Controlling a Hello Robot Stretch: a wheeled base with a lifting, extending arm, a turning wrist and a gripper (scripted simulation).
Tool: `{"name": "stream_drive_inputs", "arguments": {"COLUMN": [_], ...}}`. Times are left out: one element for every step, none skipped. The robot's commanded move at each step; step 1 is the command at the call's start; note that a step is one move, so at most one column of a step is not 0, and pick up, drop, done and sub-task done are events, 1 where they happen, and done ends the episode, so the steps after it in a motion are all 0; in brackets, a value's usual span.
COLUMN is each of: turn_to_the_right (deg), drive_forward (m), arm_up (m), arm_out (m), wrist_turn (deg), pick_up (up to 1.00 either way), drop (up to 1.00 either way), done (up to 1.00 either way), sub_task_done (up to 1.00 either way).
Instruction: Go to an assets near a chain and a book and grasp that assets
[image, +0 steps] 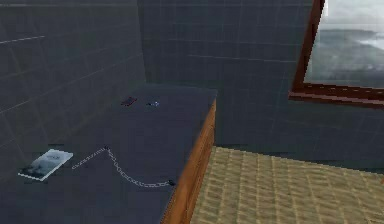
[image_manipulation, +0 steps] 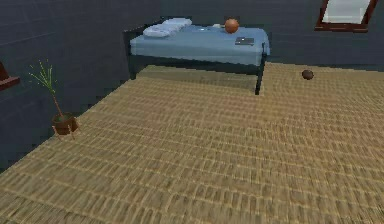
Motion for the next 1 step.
{"name": "stream_drive_inputs", "arguments": {"turn_to_the_right": [0.0], "drive_forward": [0.15], "arm_up": [0.0], "arm_out": [0.0], "wrist_turn": [0.0], "pick_up": [0.0], "drop": [0.0], "done": [0.0], "sub_task_done": [0.0]}}
